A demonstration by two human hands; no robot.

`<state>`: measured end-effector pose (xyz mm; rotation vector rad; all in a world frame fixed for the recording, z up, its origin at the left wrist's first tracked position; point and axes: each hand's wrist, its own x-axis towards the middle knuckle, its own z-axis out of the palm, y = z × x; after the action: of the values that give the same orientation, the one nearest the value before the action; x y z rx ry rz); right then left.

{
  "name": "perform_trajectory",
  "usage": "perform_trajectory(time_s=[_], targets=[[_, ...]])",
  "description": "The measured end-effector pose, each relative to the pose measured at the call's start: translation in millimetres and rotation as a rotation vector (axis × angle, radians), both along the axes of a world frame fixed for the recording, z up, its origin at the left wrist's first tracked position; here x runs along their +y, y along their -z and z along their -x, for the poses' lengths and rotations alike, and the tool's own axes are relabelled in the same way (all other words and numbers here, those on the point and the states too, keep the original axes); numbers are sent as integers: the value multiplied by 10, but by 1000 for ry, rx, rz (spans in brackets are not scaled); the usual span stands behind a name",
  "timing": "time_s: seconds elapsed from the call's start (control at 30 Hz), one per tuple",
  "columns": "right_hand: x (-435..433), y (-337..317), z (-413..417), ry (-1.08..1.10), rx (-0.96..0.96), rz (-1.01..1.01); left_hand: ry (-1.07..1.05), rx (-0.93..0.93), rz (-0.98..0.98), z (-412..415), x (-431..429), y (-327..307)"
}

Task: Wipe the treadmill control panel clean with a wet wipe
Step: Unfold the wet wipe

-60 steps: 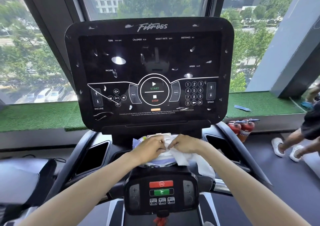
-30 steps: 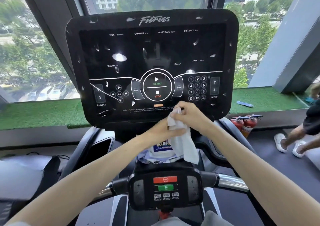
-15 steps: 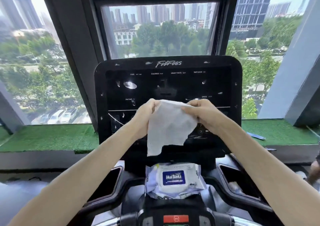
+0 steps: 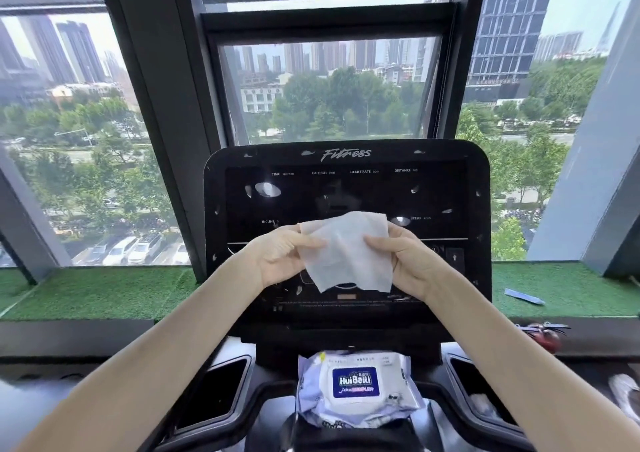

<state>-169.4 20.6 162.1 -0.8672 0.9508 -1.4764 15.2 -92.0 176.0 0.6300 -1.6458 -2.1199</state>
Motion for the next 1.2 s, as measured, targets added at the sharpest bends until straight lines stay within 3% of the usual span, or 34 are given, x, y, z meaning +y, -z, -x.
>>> perform_trajectory(time_s=[0.17, 0.3, 0.53, 0.67, 0.83, 0.9, 0.97, 1.1, 1.13, 1.2], targets=[[33, -142, 30, 4, 82, 129, -217, 202, 275, -94, 18, -75], [55, -193, 35, 13, 235, 85, -120, 79, 535, -159, 27, -139], [42, -177, 113, -46, 181, 95, -167, 39, 550, -187, -35, -186], [35, -249, 141, -57, 214, 85, -74, -148, 576, -224, -58, -267], [8, -368, 86, -121, 269, 24, 88, -141, 192, -210, -135, -397], [13, -408, 40, -147, 301, -3, 81, -299, 323, -95, -66, -367], [9, -397, 30, -130, 230, -13, 110, -385, 446, 9, 17, -323], [-10, -185, 64, -88, -422, -13, -82, -69, 172, 124, 41, -292], [-16, -110, 61, -102, -458, -25, -155, -33, 166, 152, 29, -286], [-17, -23, 21, -96, -316, -51, -254, -77, 251, 208, 11, -233]])
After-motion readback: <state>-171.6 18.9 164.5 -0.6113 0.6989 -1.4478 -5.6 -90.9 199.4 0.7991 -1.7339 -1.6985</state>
